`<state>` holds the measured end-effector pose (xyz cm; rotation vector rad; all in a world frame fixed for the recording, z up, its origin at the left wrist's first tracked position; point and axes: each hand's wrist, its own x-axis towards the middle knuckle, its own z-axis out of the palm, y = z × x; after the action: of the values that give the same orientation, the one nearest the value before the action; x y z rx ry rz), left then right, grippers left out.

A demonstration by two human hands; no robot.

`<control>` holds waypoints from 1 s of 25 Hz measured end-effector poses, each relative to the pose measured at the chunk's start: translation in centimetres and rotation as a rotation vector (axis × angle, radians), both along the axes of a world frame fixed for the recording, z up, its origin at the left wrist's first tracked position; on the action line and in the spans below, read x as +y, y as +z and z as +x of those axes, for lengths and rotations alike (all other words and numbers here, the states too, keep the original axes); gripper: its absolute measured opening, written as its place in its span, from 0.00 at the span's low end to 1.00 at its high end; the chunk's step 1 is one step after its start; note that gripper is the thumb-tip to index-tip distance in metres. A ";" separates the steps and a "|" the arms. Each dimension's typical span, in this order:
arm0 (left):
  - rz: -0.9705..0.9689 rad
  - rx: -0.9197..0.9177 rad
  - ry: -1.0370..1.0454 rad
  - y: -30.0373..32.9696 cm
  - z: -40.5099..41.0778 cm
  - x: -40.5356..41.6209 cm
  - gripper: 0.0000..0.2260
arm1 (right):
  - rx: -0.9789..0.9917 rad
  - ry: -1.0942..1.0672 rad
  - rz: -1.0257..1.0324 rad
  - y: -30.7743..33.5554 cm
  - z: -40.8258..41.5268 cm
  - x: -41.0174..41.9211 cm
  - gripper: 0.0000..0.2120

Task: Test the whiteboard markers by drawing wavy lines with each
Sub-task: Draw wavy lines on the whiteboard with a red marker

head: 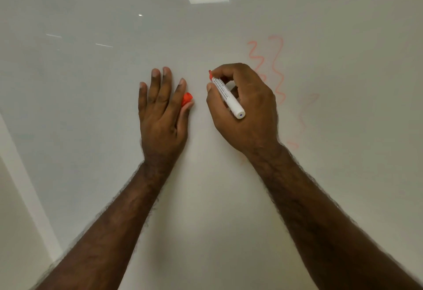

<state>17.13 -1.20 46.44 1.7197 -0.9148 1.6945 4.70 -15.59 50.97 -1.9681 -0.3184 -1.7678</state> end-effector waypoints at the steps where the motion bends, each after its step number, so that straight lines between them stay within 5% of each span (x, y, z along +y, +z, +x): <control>1: -0.001 -0.001 0.001 0.0 0.0 0.0 0.19 | -0.008 -0.009 -0.001 0.2 0.3 0.3 0.11; 25: -0.026 0.030 -0.015 -3.3 -0.2 0.1 0.19 | -0.077 -0.074 0.090 -8.5 0.2 0.7 0.07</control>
<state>16.95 -1.13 43.11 1.7129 -0.8865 1.6591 4.86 -14.85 42.51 -1.8744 -0.1897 -1.8739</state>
